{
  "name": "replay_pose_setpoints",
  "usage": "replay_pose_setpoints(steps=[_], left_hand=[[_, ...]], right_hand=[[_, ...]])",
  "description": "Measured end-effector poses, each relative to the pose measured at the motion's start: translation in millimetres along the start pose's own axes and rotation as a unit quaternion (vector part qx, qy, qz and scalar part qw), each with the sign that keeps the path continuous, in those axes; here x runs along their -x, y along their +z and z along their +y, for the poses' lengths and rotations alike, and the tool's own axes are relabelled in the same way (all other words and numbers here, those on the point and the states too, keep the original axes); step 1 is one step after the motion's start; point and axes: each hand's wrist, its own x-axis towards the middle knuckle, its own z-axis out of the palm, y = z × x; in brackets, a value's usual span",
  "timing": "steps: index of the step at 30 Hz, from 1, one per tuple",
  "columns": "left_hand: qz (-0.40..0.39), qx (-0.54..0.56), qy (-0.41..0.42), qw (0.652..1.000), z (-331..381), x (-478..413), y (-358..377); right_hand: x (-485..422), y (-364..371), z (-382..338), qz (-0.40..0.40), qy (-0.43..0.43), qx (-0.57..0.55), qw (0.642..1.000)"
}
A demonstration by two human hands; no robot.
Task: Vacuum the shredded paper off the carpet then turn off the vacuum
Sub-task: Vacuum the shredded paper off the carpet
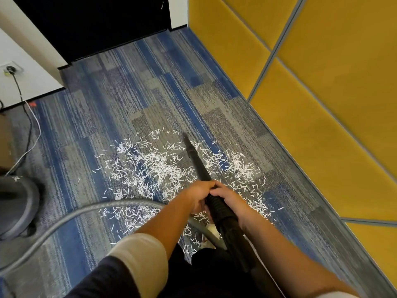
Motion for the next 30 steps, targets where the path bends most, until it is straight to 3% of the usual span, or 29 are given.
replay_pose_setpoints(steps=[11, 22, 30], left_hand=[[0.020, 0.004, -0.009, 1.000, 5, 0, -83], [-0.016, -0.027, -0.008, 0.999, 9, -2, -111], [-0.006, 0.002, 0.002, 1.000, 3, 5, -158]], right_hand=[[-23, 79, 5, 0.000, 0.004, 0.003, 1.000], [-25, 110, 11, 0.012, -0.015, -0.069, 0.997], [-40, 144, 20, -0.017, 0.017, -0.029, 0.999]])
